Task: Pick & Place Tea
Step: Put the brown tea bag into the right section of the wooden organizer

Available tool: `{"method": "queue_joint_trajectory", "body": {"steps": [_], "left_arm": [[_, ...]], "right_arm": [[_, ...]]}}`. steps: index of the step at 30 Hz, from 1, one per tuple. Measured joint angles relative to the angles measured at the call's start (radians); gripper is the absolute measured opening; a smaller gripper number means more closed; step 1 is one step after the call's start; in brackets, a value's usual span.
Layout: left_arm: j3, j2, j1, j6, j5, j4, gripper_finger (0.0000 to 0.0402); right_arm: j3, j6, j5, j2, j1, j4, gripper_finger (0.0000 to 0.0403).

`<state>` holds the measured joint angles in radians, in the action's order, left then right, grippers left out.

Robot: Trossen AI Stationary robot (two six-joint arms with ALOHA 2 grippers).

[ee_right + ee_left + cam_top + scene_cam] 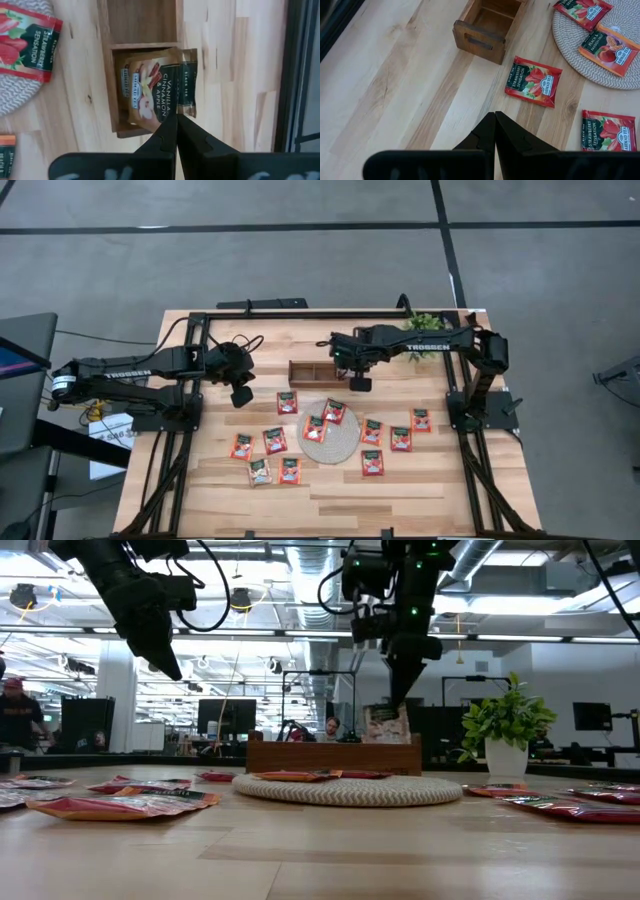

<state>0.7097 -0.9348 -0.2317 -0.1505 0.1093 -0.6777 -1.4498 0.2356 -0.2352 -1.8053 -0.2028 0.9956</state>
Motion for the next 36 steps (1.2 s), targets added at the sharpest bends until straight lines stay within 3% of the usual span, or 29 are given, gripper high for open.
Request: {"method": "queue_joint_trajectory", "body": {"steps": [28,36], "left_arm": [[0.0,0.0,0.0,0.0,0.0,0.0,0.0],[0.0,0.0,0.0,0.0,0.0,0.0,0.0]], "right_arm": [[0.053,0.009,0.001,0.0,-0.009,-0.063,0.0],[0.053,0.009,0.001,0.0,-0.009,-0.081,0.0038]]}}
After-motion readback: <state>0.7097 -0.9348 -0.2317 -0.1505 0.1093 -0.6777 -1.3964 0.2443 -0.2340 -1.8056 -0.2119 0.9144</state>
